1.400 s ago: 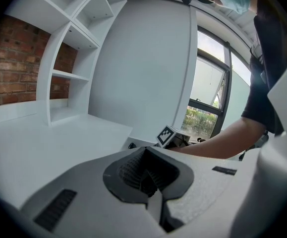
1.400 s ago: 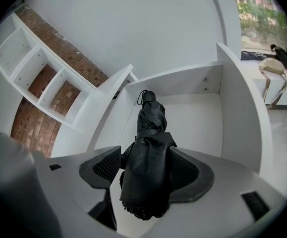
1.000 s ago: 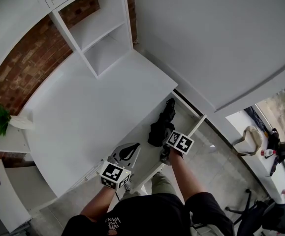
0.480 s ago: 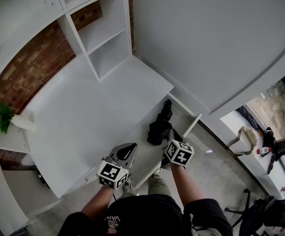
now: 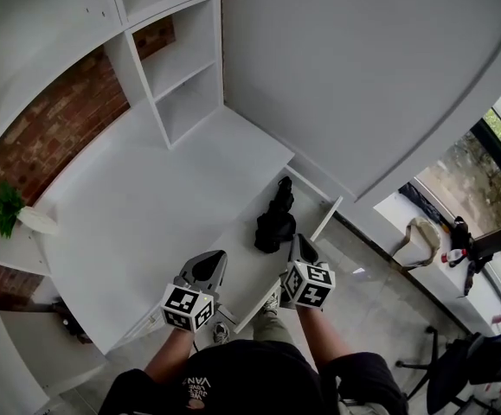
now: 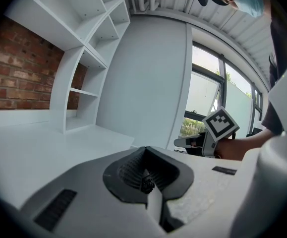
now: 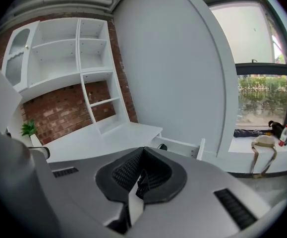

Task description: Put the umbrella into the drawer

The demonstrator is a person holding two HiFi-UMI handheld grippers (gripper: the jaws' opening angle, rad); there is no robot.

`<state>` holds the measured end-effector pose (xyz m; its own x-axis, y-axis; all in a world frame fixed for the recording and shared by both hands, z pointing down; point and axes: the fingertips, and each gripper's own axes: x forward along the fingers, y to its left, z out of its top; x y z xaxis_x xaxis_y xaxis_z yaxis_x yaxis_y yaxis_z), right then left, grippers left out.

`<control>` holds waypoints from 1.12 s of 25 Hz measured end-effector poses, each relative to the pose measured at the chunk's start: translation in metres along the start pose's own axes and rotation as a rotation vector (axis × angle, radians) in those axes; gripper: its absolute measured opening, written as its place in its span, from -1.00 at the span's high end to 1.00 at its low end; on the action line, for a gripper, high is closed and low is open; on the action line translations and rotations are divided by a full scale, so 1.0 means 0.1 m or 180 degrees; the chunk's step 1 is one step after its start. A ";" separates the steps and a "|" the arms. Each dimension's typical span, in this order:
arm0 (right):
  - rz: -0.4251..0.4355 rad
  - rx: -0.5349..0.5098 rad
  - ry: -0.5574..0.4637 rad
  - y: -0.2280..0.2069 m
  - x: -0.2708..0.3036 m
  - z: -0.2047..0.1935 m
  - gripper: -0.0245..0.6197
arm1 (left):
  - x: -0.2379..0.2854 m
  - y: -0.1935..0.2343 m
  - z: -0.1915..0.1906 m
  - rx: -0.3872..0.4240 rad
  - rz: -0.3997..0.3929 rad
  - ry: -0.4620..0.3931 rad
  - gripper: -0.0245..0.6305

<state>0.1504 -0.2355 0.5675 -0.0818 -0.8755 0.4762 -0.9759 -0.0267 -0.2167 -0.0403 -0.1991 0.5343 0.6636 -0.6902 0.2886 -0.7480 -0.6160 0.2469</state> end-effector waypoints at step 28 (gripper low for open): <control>-0.0149 0.0036 -0.0502 0.67 -1.59 -0.28 0.92 | -1.17 -0.19 -0.14 0.0260 -0.0365 -0.0058 0.91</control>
<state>0.0920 -0.0842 0.5010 -0.0026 -0.9380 0.3466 -0.9755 -0.0739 -0.2074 -0.1037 -0.1015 0.5084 0.7453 -0.6198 0.2459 -0.6647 -0.7196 0.2009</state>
